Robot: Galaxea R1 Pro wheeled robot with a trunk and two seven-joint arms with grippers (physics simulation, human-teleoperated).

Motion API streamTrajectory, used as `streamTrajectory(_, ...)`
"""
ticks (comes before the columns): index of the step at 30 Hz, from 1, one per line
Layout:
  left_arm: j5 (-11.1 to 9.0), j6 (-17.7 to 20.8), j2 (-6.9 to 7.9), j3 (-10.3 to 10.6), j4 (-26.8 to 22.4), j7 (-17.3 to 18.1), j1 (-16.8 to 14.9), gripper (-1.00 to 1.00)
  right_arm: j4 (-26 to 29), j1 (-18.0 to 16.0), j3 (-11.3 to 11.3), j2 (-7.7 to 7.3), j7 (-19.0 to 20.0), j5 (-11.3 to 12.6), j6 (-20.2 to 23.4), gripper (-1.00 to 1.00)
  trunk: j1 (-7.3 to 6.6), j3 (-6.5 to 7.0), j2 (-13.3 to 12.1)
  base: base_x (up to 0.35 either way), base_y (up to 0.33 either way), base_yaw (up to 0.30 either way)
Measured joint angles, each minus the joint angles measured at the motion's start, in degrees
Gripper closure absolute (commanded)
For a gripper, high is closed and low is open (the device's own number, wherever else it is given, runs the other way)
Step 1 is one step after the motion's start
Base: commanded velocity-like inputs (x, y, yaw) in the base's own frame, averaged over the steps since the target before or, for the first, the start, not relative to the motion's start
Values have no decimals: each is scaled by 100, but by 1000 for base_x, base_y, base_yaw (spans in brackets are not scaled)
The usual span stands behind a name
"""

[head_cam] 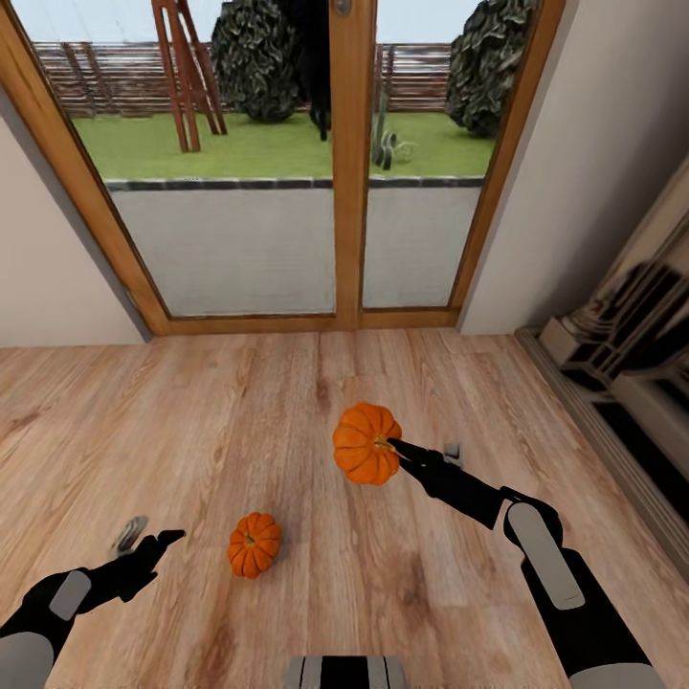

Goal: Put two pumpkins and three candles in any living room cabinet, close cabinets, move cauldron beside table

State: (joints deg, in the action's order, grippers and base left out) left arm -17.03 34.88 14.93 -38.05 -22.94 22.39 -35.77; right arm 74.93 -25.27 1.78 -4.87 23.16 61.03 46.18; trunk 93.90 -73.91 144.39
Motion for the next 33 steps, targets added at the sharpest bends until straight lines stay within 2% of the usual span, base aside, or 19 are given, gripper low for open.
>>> streamTrajectory(6, -7, -7, -49, -5, 0, 2, 0, -100, -5, 4, 1, 2, 20, -17, -34, 100, 15, -133, 8, 0, 0, 0)
streamTrajectory(30, -9, 9, -43, -18, 0, 45, 0, -100, -25, 5, 14, 3, 26, -36, -50, 100, 77, -665, 40, 0, 0, 0)
streamTrajectory(33, -11, 10, -43, -18, 0, 46, 0, -100, -24, 4, 14, 3, 29, -25, -47, 100, 77, -665, 40, 0, 0, 0)
